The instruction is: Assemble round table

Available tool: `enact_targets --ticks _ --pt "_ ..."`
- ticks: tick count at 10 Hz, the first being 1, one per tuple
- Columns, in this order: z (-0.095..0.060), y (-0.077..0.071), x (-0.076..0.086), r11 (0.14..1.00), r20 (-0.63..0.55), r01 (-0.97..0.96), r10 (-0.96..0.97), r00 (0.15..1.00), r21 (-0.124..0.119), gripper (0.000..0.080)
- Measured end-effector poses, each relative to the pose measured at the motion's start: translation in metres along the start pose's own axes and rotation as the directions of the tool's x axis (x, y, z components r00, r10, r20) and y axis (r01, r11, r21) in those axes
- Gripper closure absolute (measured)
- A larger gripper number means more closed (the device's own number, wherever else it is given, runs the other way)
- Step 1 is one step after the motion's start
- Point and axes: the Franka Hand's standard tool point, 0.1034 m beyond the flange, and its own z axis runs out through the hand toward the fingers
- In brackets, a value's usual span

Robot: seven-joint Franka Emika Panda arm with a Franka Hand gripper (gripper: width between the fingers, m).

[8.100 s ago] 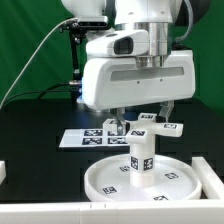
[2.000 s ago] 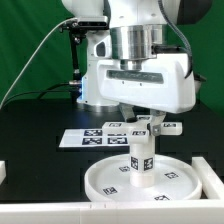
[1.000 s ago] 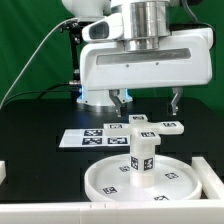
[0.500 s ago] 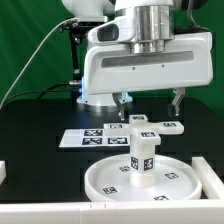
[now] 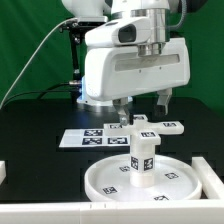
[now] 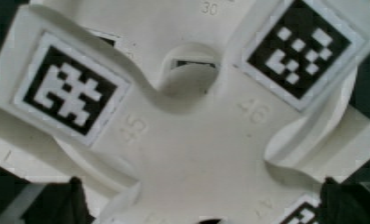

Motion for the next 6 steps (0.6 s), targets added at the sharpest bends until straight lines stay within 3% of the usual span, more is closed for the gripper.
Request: enact_targets --ticks 3,6 --pt "0.004 -0.003 0.0 0.991 0.025 0.131 -0.13 0.991 -0.019 0.0151" --pt "0.015 -0.007 -0.001 0.991 0.033 0.135 -0.134 0.99 -0.019 0.0151"
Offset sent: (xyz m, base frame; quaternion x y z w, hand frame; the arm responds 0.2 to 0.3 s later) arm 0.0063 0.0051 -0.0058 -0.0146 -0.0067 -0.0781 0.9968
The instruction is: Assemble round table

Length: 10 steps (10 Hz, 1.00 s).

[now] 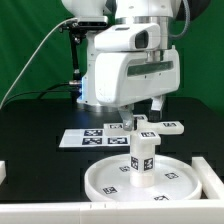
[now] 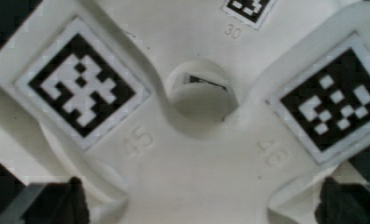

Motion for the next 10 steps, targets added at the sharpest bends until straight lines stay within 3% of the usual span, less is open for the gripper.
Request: enact_targets --ticks 4,6,10 --pt "0.0046 0.003 -0.0035 0.999 0.0 -0.036 0.036 0.999 -0.004 0.0151" --pt "0.0046 0.0033 -0.0038 0.998 0.0 -0.058 0.058 0.998 -0.004 0.0361" --pt "0.0044 0.0033 -0.0034 0.943 -0.003 -0.333 0.333 0.943 -0.002 0.0361"
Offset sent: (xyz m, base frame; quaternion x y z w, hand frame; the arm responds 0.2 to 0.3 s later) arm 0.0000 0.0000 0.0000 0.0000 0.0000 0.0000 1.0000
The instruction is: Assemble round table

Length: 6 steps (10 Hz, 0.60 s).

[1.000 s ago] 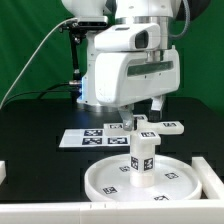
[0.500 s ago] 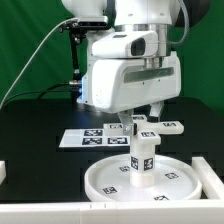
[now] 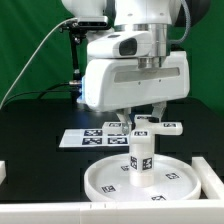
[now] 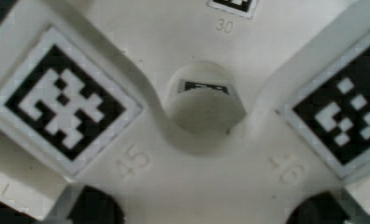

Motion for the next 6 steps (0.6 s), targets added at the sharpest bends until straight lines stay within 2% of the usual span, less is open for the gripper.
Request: enact_targets --ticks 3,4,6 --pt "0.0003 0.0004 0.0021 0.943 -0.006 -0.334 0.334 0.943 -0.003 0.0361" --pt "0.0004 0.0006 0.0022 0.901 -0.006 -0.433 0.433 0.901 -0.002 0.036" --pt "0.0008 0.0007 0.0015 0.754 -0.019 -0.657 0.657 0.754 -0.001 0.036"
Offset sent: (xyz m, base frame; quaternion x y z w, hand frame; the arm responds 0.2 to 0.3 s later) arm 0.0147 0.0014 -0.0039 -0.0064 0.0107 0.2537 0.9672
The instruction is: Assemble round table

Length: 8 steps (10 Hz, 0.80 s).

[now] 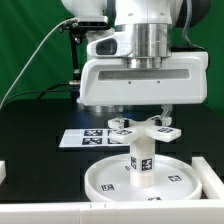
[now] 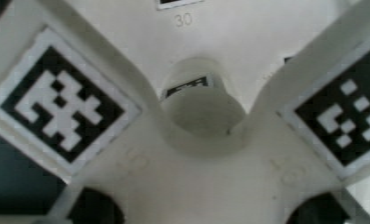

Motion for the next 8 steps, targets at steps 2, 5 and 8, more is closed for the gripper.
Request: enact_targets --ticks 2,5,8 --pt "-0.001 0.0018 -0.0008 0.982 -0.026 -0.187 0.187 0.982 0.002 0.0359" --pt "-0.0021 0.0019 -0.0012 0.941 -0.019 -0.338 0.338 0.941 0.011 0.0358" --pt "-0.001 0.0003 -0.0004 0.852 -0.004 -0.524 0.524 0.852 0.016 0.0358"
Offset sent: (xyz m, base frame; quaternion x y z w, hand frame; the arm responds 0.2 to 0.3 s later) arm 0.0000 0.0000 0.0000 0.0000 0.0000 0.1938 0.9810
